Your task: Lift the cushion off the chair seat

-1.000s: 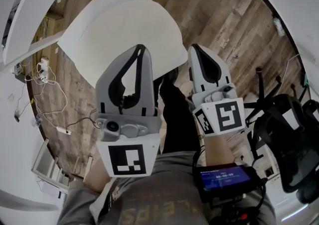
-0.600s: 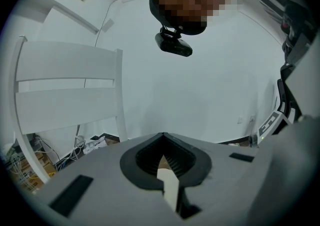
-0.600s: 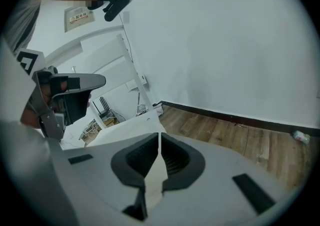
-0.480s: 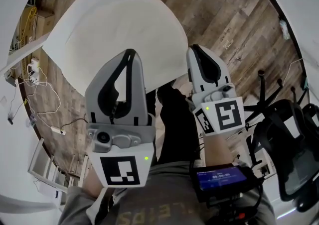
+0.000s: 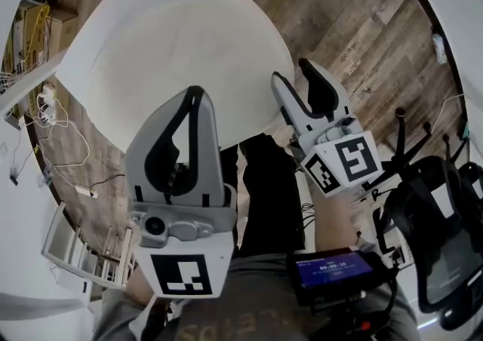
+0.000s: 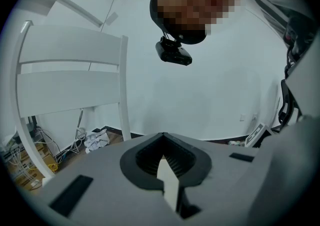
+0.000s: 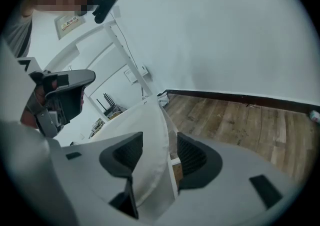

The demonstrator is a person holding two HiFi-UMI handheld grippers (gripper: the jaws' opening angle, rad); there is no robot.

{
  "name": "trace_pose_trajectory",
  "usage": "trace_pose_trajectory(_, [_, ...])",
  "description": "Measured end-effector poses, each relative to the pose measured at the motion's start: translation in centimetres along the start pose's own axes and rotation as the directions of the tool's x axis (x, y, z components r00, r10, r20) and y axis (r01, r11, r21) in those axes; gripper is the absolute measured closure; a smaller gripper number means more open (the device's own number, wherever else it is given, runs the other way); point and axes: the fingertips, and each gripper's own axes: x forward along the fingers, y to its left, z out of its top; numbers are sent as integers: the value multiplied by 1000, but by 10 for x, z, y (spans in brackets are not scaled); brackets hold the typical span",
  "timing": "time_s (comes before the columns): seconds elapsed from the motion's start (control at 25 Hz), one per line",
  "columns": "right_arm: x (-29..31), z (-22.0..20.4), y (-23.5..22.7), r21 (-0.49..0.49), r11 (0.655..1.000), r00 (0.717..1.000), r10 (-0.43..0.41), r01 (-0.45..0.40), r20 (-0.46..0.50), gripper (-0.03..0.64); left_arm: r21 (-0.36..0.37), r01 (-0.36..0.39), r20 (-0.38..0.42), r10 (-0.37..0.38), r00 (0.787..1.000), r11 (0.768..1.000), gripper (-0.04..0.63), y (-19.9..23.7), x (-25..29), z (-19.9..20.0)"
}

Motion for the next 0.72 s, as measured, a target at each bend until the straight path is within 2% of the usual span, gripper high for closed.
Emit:
trace_pose_trajectory(0.24, [20, -12, 2, 42, 997, 996, 74, -72, -51, 394, -5, -15, -10, 15, 1000, 1000, 589, 9, 1, -9])
trace_pose_trajectory(0.32, [22, -14, 4, 34, 996, 994, 83, -81, -68, 435, -4, -22, -12, 22, 1000, 1000, 589, 12, -2, -10])
trace_pose_trajectory(0.72, [17, -8, 9, -14, 997, 993, 78, -80, -94, 535, 9, -34, -4, 34, 999, 999, 589, 9, -10, -3])
